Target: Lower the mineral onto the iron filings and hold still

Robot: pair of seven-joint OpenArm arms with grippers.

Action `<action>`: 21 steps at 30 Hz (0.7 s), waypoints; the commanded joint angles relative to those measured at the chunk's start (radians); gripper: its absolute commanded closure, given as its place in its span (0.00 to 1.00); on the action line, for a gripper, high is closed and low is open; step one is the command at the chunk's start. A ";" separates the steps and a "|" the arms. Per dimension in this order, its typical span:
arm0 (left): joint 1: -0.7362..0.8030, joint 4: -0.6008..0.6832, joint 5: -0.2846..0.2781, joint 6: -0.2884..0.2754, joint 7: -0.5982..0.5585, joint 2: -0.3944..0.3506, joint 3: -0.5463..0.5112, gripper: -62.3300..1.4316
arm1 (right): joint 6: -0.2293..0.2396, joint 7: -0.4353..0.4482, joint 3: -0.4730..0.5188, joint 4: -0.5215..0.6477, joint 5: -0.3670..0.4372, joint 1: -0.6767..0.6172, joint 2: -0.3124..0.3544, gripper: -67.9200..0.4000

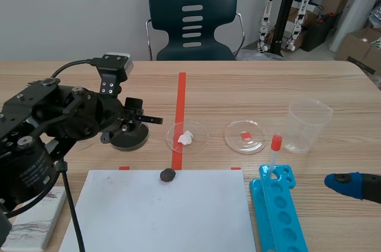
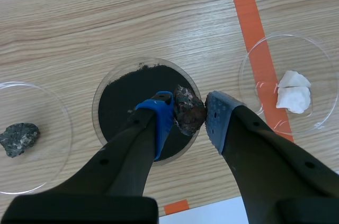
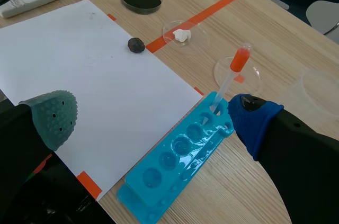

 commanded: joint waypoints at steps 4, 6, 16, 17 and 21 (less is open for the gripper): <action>-0.068 -0.066 0.015 0.043 0.017 0.027 0.001 0.88 | -0.003 0.014 0.005 0.009 0.011 -0.002 0.000 0.13; -0.093 -0.105 0.015 0.051 0.032 0.031 0.001 0.88 | -0.003 0.014 0.005 0.009 0.011 -0.002 0.000 0.13; -0.165 -0.237 0.018 0.100 0.076 0.042 0.001 0.88 | -0.003 0.014 0.005 0.009 0.011 -0.002 0.000 0.13; -0.169 -0.249 0.018 0.100 0.077 0.043 0.001 0.88 | -0.003 0.014 0.005 0.009 0.011 -0.002 0.000 0.13; -0.197 -0.302 0.016 0.119 0.096 0.046 0.001 0.88 | -0.003 0.014 0.005 0.009 0.011 -0.002 0.000 0.13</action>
